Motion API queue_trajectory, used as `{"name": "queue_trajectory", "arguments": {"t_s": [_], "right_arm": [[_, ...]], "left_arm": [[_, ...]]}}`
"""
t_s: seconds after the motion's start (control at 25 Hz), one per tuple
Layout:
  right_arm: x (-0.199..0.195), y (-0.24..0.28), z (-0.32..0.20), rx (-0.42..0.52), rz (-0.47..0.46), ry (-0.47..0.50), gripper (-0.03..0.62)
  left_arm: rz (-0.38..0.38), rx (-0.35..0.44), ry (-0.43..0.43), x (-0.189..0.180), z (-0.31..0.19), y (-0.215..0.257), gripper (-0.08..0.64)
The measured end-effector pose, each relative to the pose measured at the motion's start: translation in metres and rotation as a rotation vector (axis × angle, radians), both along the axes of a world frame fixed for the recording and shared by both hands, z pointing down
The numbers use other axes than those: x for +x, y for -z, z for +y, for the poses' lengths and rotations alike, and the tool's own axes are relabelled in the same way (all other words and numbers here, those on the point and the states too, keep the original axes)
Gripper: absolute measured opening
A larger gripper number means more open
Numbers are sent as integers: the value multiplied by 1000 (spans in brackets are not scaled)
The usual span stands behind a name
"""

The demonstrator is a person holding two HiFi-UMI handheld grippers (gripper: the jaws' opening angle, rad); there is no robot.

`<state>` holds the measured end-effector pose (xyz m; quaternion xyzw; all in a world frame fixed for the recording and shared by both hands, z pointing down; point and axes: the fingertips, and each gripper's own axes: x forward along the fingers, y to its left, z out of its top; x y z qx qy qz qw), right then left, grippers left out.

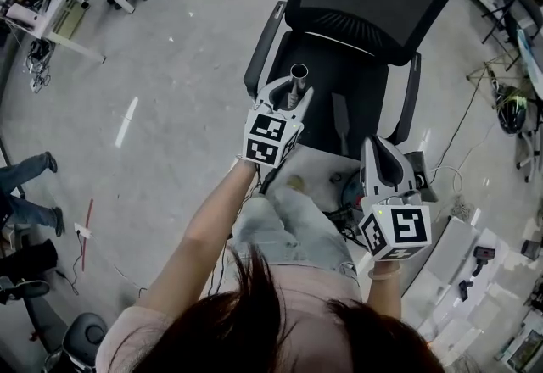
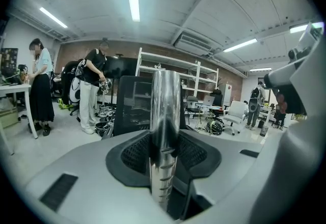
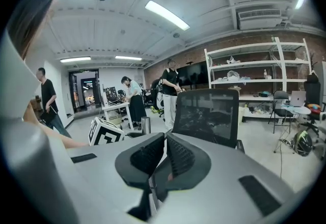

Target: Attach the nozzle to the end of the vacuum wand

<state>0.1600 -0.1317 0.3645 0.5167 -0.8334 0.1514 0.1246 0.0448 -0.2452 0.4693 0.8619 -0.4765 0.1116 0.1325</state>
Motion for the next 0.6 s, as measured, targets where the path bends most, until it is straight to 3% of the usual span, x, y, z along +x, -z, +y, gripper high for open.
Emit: {"name": "queue_trajectory", "arguments": {"t_s": [0.28,0.6], "right_arm": [[22,-56,-18,-103,13,42,23],[39,-98,-30,-110,-22,-7,24]], "left_arm": [[-9,22,-5,6,0,-3,153],[-5,49,-13,11,-3,-7,153]]}}
